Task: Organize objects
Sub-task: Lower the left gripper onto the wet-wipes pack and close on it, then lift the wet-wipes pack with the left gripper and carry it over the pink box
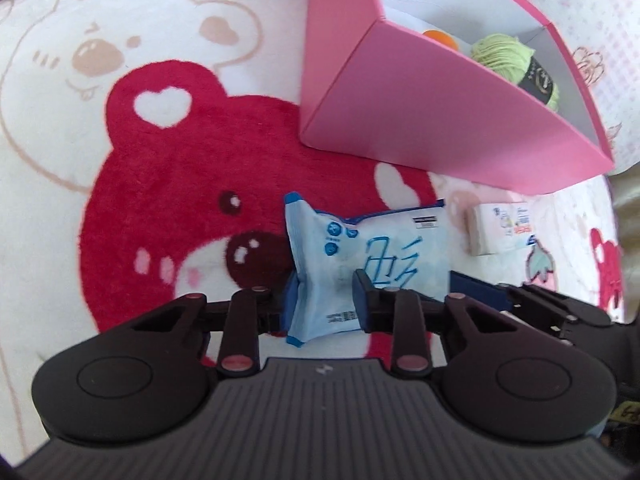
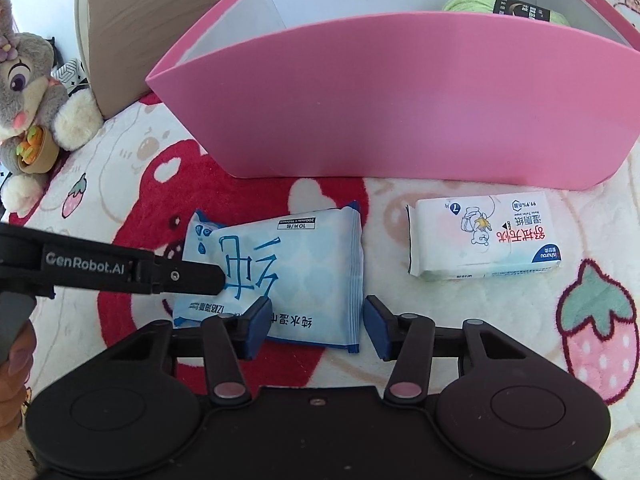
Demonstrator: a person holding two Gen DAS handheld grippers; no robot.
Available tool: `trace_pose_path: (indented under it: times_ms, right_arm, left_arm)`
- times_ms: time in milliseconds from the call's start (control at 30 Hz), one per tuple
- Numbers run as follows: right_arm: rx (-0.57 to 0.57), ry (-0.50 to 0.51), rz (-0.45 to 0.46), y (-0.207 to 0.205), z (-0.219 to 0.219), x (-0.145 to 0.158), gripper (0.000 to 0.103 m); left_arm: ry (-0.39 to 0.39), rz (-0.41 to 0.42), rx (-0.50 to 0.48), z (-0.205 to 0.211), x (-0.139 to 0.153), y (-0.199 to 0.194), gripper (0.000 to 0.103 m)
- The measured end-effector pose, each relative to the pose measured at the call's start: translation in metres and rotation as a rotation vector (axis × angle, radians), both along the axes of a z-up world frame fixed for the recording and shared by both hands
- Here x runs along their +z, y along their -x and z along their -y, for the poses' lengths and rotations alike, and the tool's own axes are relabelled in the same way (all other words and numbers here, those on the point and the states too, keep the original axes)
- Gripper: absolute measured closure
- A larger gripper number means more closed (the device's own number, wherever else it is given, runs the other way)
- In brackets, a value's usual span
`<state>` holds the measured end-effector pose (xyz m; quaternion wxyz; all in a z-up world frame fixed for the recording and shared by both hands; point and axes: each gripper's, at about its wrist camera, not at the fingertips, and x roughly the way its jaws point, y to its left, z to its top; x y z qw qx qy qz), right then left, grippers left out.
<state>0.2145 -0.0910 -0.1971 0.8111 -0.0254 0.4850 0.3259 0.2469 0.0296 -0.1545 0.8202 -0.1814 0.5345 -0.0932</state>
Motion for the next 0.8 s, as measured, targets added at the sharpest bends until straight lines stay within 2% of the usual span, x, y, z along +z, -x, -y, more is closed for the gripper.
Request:
trace_pose_path:
  times_ms: [167,433,800]
  right_arm:
    - [0.013,-0.014,0.011,0.003,0.000,0.001,0.050]
    - [0.040,-0.009,0.050,0.012,-0.003,0.005,0.055]
    - [0.064,0.011,0.024,0.023,-0.004,0.013,0.054]
  left_arm:
    - [-0.026,0.020,-0.012,0.009,0.002,0.003,0.075]
    - [-0.010,0.013,-0.003,0.007,0.004,0.005,0.075]
    - [-0.001,-0.006,-0.006,0.003,0.013,0.018,0.075]
